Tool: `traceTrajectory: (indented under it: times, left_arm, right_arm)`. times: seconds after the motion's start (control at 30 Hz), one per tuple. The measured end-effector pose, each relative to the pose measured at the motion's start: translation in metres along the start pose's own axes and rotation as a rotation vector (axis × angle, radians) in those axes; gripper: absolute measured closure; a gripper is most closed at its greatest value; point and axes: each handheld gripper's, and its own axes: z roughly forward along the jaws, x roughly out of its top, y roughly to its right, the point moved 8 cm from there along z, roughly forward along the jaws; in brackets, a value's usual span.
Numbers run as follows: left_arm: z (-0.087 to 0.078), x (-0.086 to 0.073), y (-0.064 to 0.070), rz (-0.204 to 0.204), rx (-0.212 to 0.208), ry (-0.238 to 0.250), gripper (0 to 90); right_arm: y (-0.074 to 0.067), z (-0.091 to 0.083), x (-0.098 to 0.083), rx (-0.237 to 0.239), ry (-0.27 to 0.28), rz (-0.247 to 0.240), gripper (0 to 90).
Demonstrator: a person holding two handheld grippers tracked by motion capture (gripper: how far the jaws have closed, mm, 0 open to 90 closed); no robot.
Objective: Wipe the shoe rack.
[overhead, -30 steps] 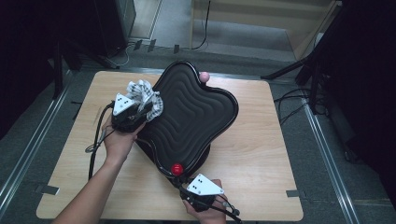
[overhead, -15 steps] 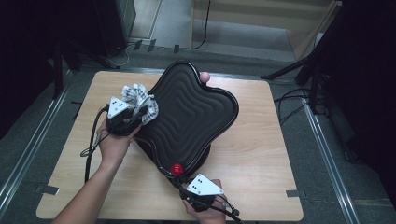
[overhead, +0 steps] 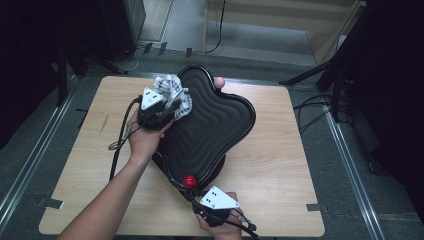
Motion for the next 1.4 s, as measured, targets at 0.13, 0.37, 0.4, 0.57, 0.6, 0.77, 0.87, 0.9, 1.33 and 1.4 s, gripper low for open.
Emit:
traceTrajectory:
  times: [0.13,0.37,0.4,0.57,0.6,0.77,0.87,0.9,1.33,1.4]
  left_arm:
    - [0.013,0.016,0.008,0.008,-0.012,0.009,78.7]
    - [0.035,0.041,0.015,0.005,-0.024,0.008,78.3]
    - [0.037,0.045,0.015,-0.006,-0.03,0.007,78.1]
    - [0.035,0.041,0.025,0.023,-0.05,0.006,77.9]
    - [0.033,0.038,0.026,0.02,-0.054,0.011,77.9]
    - [0.022,0.023,0.023,0.011,-0.059,0.006,77.8]
    - [0.014,0.015,0.021,0.029,-0.055,-0.005,77.8]
    - [0.01,0.011,0.02,0.031,-0.058,-0.012,77.9]
    - [-0.026,-0.031,0.01,-0.035,-0.077,-0.043,77.8]
    - [-0.031,-0.037,0.007,-0.032,-0.069,-0.047,77.8]
  right_arm:
    - [0.0,0.0,0.0,0.0,0.0,-0.001,76.0]
    - [0.0,0.0,0.0,0.002,-0.002,-0.002,76.0]
    - [0.0,0.0,0.0,0.003,-0.002,-0.002,76.1]
    - [0.0,0.0,0.0,0.003,-0.001,-0.001,76.0]
    - [0.0,0.0,0.0,0.004,-0.002,-0.001,76.1]
    - [0.0,0.0,0.0,0.002,-0.003,-0.002,76.0]
    - [0.0,0.0,0.0,0.003,-0.003,-0.002,76.0]
    - [0.0,0.0,0.0,0.003,-0.003,-0.002,76.0]
    - [0.0,0.0,0.0,-0.001,-0.002,0.0,76.0]
    - [0.0,0.0,0.0,-0.002,-0.003,0.0,76.0]
